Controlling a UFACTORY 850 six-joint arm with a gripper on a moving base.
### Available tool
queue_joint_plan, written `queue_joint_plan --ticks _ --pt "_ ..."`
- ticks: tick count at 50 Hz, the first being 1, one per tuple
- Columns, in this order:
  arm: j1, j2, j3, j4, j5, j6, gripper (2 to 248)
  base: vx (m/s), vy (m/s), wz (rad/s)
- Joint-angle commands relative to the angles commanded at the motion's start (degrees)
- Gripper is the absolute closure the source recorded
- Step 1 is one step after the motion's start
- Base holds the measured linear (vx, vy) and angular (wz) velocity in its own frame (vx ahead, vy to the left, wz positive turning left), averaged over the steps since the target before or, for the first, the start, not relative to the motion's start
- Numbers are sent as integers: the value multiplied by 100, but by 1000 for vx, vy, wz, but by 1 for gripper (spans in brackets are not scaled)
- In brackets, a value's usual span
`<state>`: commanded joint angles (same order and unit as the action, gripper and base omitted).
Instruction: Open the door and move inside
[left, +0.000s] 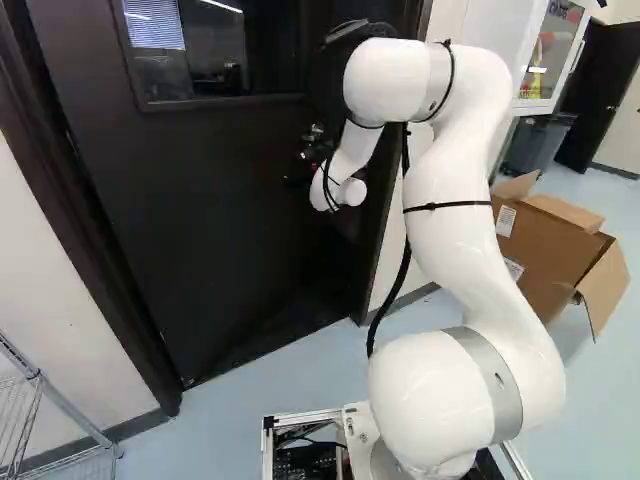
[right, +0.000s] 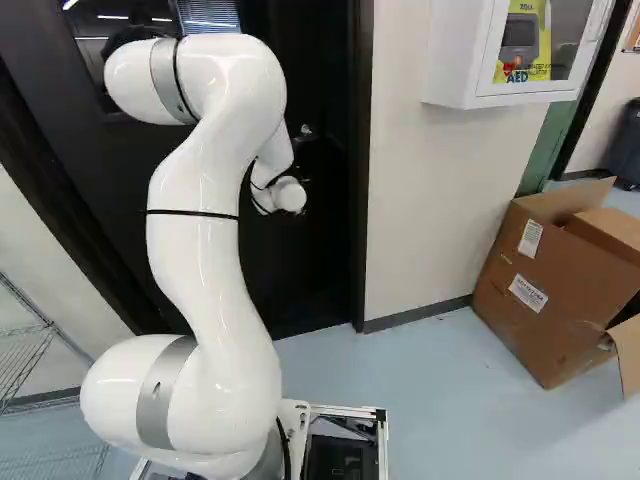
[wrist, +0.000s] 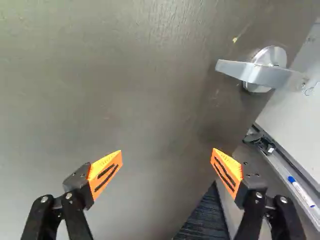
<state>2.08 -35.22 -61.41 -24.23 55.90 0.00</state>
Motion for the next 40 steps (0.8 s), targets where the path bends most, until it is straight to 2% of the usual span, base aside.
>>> queue_joint_plan --ticks 40 --pt "127 1004 1331 993 0 0 3 0 0 0"
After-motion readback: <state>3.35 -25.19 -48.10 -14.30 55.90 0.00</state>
